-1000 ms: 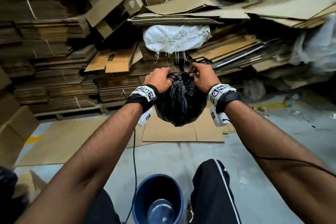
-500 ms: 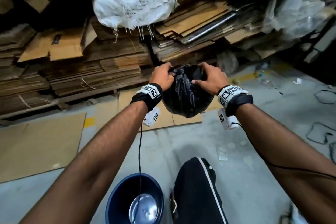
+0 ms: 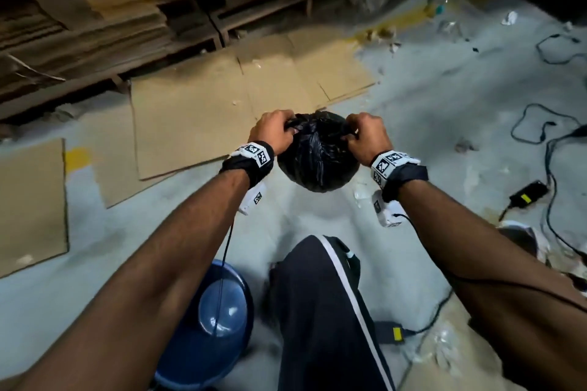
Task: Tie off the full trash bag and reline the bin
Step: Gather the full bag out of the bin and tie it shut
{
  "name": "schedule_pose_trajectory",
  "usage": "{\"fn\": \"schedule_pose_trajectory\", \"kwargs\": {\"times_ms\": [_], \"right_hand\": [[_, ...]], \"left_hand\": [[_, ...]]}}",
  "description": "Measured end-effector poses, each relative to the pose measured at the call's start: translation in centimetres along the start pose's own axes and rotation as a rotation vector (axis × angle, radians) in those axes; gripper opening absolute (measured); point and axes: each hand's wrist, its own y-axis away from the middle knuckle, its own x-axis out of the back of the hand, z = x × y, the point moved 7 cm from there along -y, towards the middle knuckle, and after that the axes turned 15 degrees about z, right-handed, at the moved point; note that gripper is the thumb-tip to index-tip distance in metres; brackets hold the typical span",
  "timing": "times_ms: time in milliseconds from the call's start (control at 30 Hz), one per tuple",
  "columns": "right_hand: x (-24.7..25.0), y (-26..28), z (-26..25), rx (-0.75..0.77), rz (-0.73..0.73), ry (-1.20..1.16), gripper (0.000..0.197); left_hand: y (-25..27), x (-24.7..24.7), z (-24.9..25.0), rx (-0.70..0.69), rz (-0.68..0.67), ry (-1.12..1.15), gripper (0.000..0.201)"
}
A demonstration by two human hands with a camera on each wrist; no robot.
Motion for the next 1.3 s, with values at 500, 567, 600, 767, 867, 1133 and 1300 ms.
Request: {"fn": "schedule_pose_trajectory", "kwargs": {"times_ms": [500, 567, 600, 767, 867, 1133, 1300], "right_hand": [[-13.2, 4.6, 12.1, -0.196, -0.087, 0.000, 0.027], [-14.0, 4.7, 13.0, -0.220, -0.078, -0.026, 0.027], [-14.5, 4.7, 13.4, -0.229, -0.075, -0.041, 0.027], [-15.4, 6.7, 14.2, -0.250, -0.028, -0.075, 0.042], [-15.3, 8.8, 15.2, -0.327, 0.033, 0.038, 0.047], [-17.6, 9.8, 16.6, -0.541, 0.023, -0.143, 0.032], [-18.6, 7.8, 16.5, -0.474, 0.037, -0.297, 0.037]], "left_hand": [[2.8, -17.3, -6.2, 0.127, -0.193, 0.113, 0.033], [2.7, -18.3, -6.5, 0.138, -0.205, 0.121, 0.031], [2.6, -18.8, -6.8, 0.143, -0.204, 0.128, 0.030], [3.5, -20.9, -7.9, 0.173, -0.195, 0.169, 0.046], [4.6, -21.3, -8.4, 0.168, -0.153, 0.154, 0.060], [5.3, -22.9, -10.5, 0.330, -0.135, 0.224, 0.019], [5.3, -22.6, -11.9, 0.393, -0.058, 0.273, 0.017]]}}
